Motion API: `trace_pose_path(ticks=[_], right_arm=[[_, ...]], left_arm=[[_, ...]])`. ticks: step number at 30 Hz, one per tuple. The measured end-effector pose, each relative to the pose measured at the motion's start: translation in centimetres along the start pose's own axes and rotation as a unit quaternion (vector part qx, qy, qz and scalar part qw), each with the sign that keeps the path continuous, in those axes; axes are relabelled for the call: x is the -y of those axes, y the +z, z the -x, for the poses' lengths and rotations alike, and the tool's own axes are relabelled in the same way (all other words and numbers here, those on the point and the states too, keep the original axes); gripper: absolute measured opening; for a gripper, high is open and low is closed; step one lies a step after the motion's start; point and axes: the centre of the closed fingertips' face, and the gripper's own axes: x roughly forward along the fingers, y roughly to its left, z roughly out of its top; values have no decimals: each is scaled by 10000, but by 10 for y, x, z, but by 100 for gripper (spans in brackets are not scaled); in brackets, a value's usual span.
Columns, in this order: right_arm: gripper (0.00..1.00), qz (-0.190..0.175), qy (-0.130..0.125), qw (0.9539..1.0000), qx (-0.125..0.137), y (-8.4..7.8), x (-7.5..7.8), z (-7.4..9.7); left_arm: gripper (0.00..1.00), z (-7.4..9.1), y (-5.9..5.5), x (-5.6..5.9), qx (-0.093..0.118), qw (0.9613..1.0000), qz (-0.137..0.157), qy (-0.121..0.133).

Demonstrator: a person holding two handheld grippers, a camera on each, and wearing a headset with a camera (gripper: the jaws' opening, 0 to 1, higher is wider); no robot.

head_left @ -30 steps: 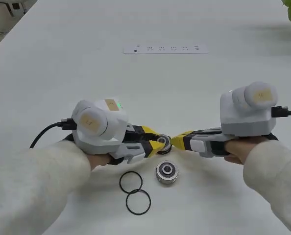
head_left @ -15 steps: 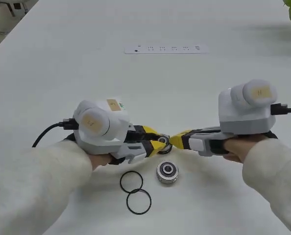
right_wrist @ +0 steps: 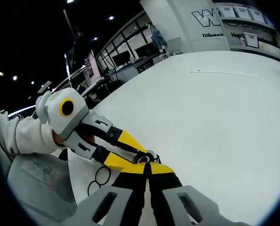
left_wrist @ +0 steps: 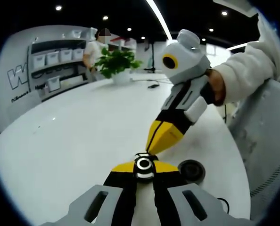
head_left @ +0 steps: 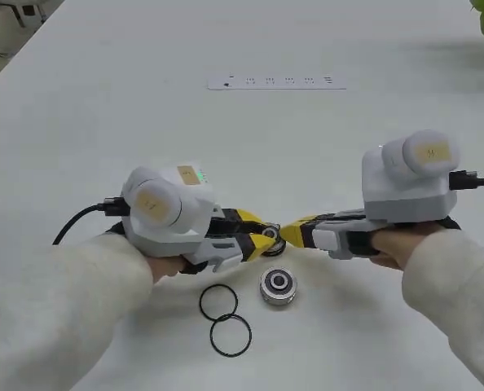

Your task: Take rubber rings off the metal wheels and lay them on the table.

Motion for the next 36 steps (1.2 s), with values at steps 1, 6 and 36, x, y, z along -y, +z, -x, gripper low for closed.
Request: trace_pose_path(ticks=[1,6,36], right_arm=[[0,3,2,10000,1,0,0,0],[0,3,16,10000,14,1,-2,0],[0,201,139,9997,46,7,-14,-2]], left_arm=[[13,0,0,0,0,10000,-1,0],[13,0,0,0,4,10000,-9,-2],[13,1,0,1,35,10000,7,10]])
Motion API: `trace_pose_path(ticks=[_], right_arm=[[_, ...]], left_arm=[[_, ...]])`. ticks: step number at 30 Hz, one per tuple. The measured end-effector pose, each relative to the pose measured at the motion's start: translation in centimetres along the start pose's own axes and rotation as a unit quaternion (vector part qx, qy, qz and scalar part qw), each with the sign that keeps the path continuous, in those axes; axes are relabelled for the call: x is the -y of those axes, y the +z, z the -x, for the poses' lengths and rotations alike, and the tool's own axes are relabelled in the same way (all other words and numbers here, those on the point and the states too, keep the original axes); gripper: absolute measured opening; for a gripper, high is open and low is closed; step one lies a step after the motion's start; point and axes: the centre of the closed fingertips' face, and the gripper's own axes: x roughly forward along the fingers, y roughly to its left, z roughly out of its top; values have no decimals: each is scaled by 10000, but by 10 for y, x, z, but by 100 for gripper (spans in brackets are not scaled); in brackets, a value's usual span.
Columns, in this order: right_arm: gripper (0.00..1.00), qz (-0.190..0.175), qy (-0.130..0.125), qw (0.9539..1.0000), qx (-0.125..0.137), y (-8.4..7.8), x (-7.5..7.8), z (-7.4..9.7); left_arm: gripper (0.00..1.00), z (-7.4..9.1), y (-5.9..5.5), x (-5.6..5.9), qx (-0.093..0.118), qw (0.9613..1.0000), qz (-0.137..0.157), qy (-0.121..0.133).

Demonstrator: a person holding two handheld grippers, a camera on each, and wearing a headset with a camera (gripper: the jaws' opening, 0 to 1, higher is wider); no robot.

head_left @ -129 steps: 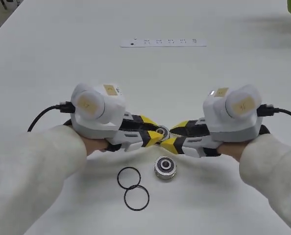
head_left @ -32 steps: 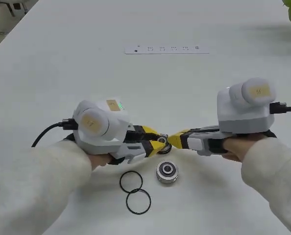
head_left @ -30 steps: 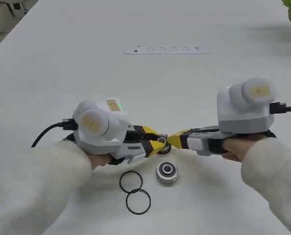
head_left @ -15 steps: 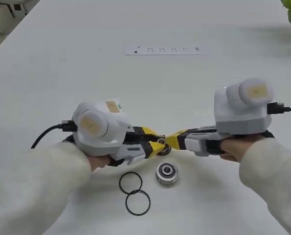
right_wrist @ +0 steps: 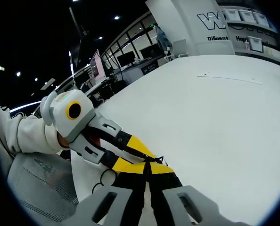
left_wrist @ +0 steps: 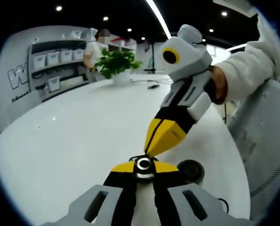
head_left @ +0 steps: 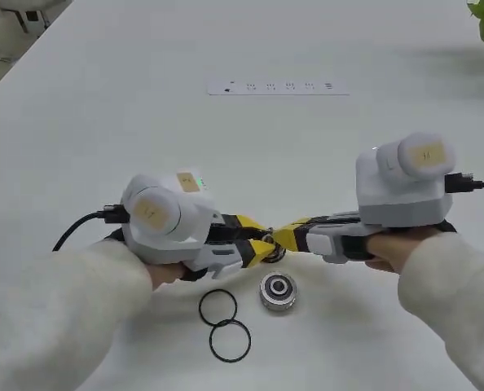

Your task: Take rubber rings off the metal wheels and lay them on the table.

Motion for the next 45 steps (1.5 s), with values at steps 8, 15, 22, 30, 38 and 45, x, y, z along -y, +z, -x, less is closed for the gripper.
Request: trace_pose_path(ticks=[8,15,22,30,38,45], right_arm=[[0,59,90,9998,172,6,-3,1],[0,48,16,10000,-28,-6,1,0],[0,-17,-60,10000,-77,-9,7,2],[0,-101,-97,9999,-51,-9,9,6],[0,-97,-113,9999,-31,-6,8,8],[0,-56,-111,9999,9,-2,6,11]], left_arm=[[13,0,0,1,7,10000,5,18],[14,0,0,0,76,9998,165,61],[14,0,1,0,49,9996,278,93],[14,0,1,-1,11,9980,616,153],[17,0,1,2,-252,9991,314,145],[18,8,5,3,-289,9992,230,133]])
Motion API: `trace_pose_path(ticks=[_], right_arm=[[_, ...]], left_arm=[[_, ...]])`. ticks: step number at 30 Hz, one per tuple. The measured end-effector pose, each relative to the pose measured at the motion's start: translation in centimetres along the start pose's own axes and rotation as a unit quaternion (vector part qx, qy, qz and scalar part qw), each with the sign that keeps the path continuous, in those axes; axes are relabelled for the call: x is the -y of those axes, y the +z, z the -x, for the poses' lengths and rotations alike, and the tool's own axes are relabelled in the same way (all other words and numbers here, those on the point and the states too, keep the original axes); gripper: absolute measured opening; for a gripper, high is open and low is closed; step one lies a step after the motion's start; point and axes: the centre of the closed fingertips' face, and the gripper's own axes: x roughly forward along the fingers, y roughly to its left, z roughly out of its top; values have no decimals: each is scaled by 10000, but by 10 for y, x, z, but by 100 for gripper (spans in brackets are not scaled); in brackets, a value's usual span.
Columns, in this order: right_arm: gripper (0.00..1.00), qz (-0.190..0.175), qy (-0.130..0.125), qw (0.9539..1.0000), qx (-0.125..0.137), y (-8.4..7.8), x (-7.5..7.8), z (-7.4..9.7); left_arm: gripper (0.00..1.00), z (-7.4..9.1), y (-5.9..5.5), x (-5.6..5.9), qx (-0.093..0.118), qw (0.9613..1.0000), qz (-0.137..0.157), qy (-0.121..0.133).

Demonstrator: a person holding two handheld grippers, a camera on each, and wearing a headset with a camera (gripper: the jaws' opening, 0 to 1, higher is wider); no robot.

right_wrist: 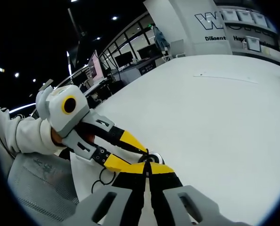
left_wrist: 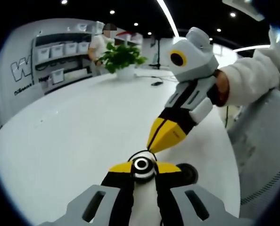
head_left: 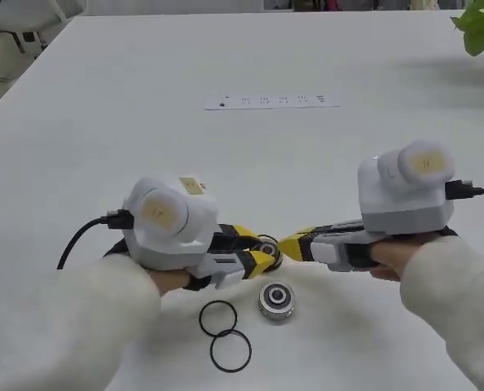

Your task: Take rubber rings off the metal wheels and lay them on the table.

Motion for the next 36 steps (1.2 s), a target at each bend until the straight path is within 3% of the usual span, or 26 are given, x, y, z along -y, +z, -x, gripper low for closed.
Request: trace_pose_path(ticks=[7,19,29,36], right_arm=[[0,7,-39,10000,83,4,-3,4],[0,-36,-74,9994,351,18,-2,14],[0,-20,-22,9987,509,27,-6,18],[0,-16,34,9983,586,32,-10,20]], left_arm=[[30,13,8,-3,19,9999,-75,107],[41,44,15,-7,23,9995,-128,304],[49,72,10,-13,116,9990,54,435],[53,84,3,-14,72,9987,14,513]])
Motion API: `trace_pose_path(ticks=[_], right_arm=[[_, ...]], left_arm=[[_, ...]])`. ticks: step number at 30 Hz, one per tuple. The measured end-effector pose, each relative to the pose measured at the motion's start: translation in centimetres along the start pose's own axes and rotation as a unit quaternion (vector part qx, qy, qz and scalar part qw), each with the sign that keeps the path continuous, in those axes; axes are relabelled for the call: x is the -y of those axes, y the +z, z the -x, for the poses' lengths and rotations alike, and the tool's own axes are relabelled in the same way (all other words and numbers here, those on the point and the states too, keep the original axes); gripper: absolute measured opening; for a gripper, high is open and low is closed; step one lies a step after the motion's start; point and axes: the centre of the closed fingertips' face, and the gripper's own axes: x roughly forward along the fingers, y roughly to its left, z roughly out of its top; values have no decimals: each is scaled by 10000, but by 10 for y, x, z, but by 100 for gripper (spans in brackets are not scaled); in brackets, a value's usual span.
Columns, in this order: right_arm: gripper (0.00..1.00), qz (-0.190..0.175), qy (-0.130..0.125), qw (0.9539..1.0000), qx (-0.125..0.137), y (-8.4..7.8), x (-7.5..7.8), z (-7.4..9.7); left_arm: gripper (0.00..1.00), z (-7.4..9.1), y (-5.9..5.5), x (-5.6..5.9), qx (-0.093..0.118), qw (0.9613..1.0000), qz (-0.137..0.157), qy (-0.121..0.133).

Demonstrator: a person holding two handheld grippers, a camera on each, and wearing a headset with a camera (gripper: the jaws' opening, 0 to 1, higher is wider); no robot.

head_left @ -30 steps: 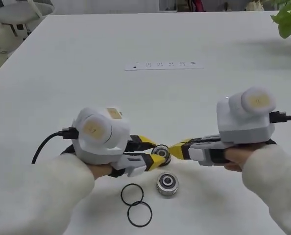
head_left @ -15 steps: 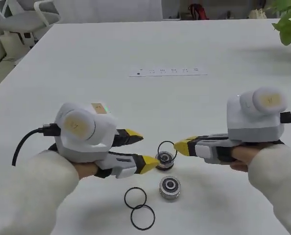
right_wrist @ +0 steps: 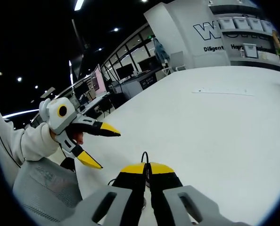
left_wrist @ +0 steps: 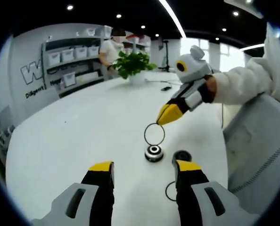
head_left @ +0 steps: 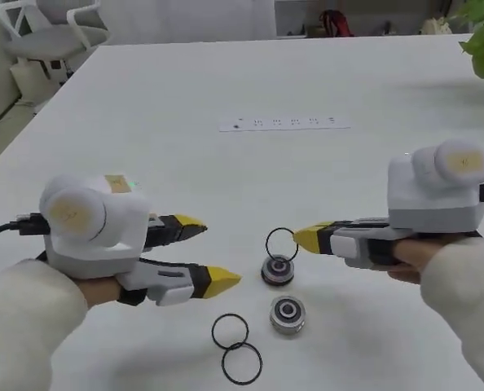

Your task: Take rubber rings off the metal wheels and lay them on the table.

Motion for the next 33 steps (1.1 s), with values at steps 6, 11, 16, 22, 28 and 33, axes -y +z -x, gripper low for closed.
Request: trace_pose_path(ticks=[6,11,16,22,28,33], right_arm=[[0,42,95,9999,47,5,-8,0],[0,65,167,9998,46,6,-13,-1],[0,16,271,9996,94,8,-19,-2],[0,4,457,9989,102,10,-33,-5],[0,90,613,9981,-11,6,-45,-11],[0,153,758,9969,-131,1,-54,-16]], left_arm=[[59,7,1,4,90,9999,31,-85],[61,12,-4,10,61,9998,7,-163],[65,16,-6,14,65,9997,107,-233],[67,23,-14,11,-21,9998,157,-154],[67,26,-23,13,-164,9997,82,-172],[68,21,-31,23,-332,9990,-31,-305]])
